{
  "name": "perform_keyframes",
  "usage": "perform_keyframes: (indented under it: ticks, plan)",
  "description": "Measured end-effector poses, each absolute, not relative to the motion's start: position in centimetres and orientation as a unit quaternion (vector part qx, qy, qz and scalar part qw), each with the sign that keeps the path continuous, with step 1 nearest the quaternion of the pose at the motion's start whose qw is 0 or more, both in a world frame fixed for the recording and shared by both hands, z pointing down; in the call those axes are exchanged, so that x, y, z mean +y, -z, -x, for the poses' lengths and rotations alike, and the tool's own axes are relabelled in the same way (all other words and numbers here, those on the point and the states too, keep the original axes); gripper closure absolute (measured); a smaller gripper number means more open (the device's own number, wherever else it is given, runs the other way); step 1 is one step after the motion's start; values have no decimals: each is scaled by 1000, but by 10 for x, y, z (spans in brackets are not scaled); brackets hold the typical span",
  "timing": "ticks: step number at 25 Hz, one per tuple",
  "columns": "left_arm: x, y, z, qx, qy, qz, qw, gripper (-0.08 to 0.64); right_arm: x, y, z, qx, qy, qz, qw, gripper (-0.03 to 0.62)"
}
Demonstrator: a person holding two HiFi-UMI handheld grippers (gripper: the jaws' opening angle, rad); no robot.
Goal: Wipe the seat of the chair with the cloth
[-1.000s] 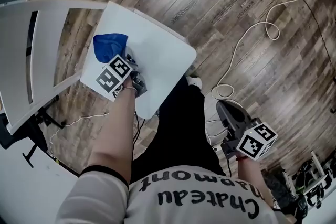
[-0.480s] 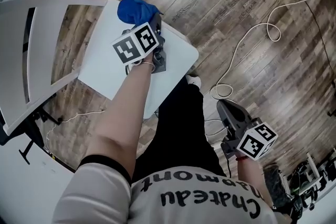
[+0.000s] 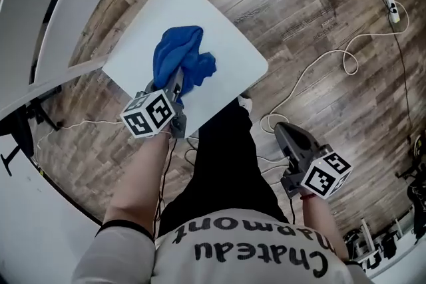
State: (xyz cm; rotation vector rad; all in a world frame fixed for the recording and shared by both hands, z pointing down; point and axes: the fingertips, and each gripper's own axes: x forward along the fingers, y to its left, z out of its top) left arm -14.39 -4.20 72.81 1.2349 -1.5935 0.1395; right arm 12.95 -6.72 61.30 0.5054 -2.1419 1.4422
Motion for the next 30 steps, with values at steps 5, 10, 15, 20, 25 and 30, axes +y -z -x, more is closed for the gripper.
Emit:
perform_keyframes:
  ticks: [5, 10, 15, 20, 25, 30]
  plan:
    - [69, -747, 189, -720, -93, -426, 541, 465, -47, -613, -109, -800, -513, -130, 282, 577]
    - [120, -763, 192, -741, -124, -359, 554, 465, -40, -616, -104, -805, -501, -105, 301, 577]
    - [118, -769, 179, -748, -141, -332, 558, 469, -38, -613, -104, -807, -499, -104, 299, 577]
    - [94, -769, 168, -741, -125, -337, 567, 471, -39, -612, -111, -804, -505, -130, 286, 577]
    - [51, -770, 147, -719, -129, -386, 563, 471, -47, -610, -129, -800, -514, -159, 264, 577]
    - [-2, -767, 129, -692, -161, -449, 541, 471, -52, -608, -152, -790, -527, -200, 242, 577]
